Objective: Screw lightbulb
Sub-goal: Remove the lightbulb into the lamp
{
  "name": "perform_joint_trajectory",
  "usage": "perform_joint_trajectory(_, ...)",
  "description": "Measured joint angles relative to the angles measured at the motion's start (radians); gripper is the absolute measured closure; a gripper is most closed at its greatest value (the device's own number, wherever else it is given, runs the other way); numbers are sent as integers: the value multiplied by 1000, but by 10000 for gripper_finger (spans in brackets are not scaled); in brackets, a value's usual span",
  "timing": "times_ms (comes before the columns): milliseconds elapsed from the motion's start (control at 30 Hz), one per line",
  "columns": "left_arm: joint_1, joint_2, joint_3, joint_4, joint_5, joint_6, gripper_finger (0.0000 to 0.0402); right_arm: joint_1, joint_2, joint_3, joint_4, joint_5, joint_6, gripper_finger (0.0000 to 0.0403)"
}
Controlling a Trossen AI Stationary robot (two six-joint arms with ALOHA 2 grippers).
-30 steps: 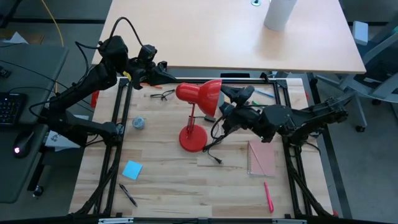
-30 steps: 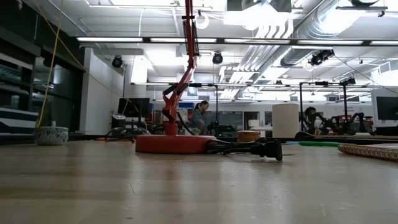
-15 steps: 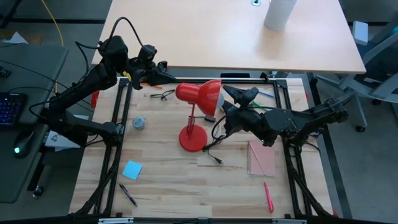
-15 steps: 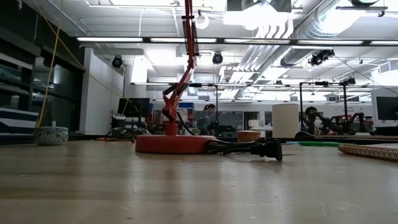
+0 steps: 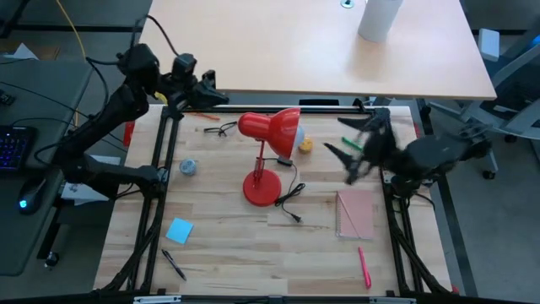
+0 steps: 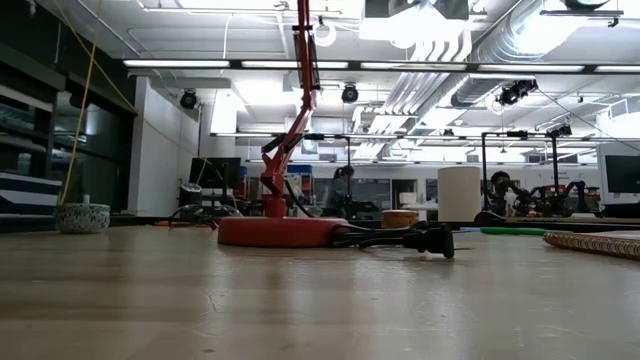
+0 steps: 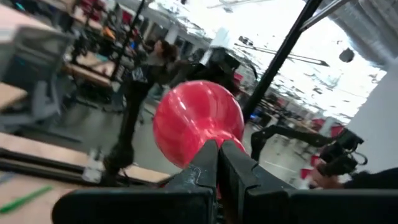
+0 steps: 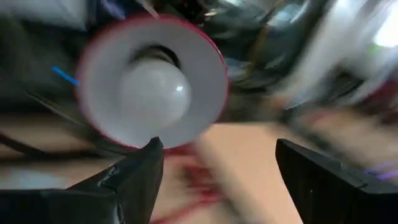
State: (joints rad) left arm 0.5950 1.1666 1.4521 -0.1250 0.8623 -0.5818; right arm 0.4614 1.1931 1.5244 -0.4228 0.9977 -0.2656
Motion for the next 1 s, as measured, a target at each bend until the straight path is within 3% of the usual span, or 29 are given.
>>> perform_joint_trajectory(67,22,-10,0,0,0,23,402,-27,-59,1,-120,-135,333,103)
perform_joint_trajectory(133,41,-16,0,0,0,41,401,-62,-90,0,-178,-210,568,103)
perform_joint_trajectory(267,61,-20,0,0,0,54,401,-92,-87,0,-130,-151,912,103)
perform_joint_trajectory(433,60,-19,0,-3,-1,95,401,-124,-18,-1,-123,-147,1027,103)
perform_joint_trajectory(667,57,-28,0,-27,-2,287,401,-173,47,-2,30,-338,1396,103)
perform_joint_trajectory(1000,-7,-81,0,-257,-135,613,401,-160,72,-2,161,-393,1493,103)
